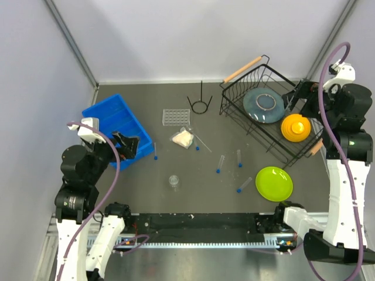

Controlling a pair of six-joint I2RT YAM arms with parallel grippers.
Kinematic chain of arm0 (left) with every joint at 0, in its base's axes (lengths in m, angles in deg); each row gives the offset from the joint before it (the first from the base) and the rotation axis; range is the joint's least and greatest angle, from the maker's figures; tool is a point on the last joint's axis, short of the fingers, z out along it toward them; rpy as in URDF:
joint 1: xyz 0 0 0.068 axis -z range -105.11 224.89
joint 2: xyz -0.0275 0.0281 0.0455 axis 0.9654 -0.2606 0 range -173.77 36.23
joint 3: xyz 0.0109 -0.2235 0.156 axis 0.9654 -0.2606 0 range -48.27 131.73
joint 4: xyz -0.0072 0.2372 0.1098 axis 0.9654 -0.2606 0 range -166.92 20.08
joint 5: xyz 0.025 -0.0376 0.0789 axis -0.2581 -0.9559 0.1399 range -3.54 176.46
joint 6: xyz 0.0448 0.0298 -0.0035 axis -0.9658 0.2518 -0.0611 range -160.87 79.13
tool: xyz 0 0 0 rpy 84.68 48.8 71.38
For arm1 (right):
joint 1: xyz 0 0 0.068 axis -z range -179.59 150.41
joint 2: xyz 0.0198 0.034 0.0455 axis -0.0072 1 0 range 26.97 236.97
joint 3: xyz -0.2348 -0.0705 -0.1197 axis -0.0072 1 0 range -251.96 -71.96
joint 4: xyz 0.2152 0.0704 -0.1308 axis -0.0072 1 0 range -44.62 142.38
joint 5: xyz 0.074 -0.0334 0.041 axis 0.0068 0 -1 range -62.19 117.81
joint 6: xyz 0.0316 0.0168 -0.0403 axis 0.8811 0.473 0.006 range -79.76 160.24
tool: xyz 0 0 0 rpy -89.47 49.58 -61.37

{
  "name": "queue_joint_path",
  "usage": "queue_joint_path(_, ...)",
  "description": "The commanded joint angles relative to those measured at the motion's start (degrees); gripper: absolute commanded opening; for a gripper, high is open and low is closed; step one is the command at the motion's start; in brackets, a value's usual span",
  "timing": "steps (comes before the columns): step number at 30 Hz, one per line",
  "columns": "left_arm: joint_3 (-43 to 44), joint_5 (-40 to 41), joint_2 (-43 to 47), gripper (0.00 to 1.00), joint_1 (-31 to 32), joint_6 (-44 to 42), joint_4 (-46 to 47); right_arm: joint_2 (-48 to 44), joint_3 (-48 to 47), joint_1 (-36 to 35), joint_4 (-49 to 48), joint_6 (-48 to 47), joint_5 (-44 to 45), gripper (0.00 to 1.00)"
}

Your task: Organize the chemistry lab equipment

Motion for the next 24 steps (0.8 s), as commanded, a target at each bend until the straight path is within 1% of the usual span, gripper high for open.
queue_joint_path(1,2.5,-4.7,0.2,0.99,-0.2,1.1,0.4,-1.0,-1.1,0.7,-0.6,-3.9,-13.2,0.99)
queue_joint_path(2,2.5,-5.6,0.0,0.99,-0.3,1.2,0.2,-0.9,-0.6,0.7,-0.1,-5.8,-17.7,0.99)
queue_joint_path(3,2.3,-7.7,-0.3,0.99,-0.2,1.5,0.0,-0.8,0.8,0.7,0.2,-10.7,-23.3,0.99)
queue_joint_path(4,2.1,-9.1,-1.0,0.99,-0.2,1.4,0.0,-0.6,1.8,0.6,0.2,-14.0,-35.5,0.99)
queue_joint_path(6,1.9,-14.6,-1.7,0.99,-0.2,1.7,-0.2,-0.2,3.4,0.2,2.0,-18.9,-43.7,0.99)
queue_joint_path(7,1.8,-16.2,-2.7,0.99,-0.2,1.9,-0.3,0.0,3.8,-0.4,2.6,-20.0,-46.3,0.99)
queue_joint_path(10,1.3,-20.0,-4.3,0.99,0.0,2.0,-1.5,0.0,4.3,-2.4,5.3,-25.6,-48.6,0.99)
queue_joint_path(12,0.7,-20.2,-4.5,0.99,1.0,1.7,-1.9,0.3,4.9,-4.6,7.1,-28.8,-49.3,0.99)
queue_joint_path(13,0.4,-19.9,-4.9,0.99,2.4,1.7,-2.4,0.7,5.3,-5.3,7.8,-29.8,-50.7,0.99)
queue_joint_path(15,-0.4,-18.8,-5.9,0.99,4.9,2.4,-2.6,1.6,6.0,-8.4,9.5,-32.6,-50.4,0.99)
queue_joint_path(16,-0.6,-14.5,-7.3,0.99,9.9,2.7,-2.7,2.0,6.2,-9.4,9.9,-33.5,-49.3,0.99)
queue_joint_path(18,0.3,-7.0,-9.1,0.99,17.6,3.4,-3.2,2.9,6.8,-11.8,10.6,-35.9,-47.4,0.99)
queue_joint_path(19,1.0,-2.2,-11.8,0.99,25.9,3.6,-4.4,3.0,7.0,-12.6,11.1,-36.7,-45.9,0.99)
queue_joint_path(20,1.8,4.9,-13.5,0.99,29.6,3.8,-5.0,3.4,7.4,-13.4,11.1,-37.2,-44.9,0.99)
queue_joint_path(21,3.5,8.1,-15.4,0.99,32.5,4.3,-5.7,3.7,8.3,-14.7,11.1,-38.0,-43.5,0.99)
queue_joint_path(22,4.3,10.2,-19.1,0.99,36.8,4.5,-6.5,4.1,8.8,-16.9,10.9,-38.8,-41.6,0.99)
queue_joint_path(23,5.6,14.2,-21.1,0.99,38.4,4.6,-7.3,4.4,10.2,-18.7,10.8,-39.4,-40.1,0.99)
queue_joint_path(24,6.0,15.6,-24.5,0.99,39.5,4.8,-7.7,5.2,11.0,-20.3,10.7,-40.3,-37.0,0.99)
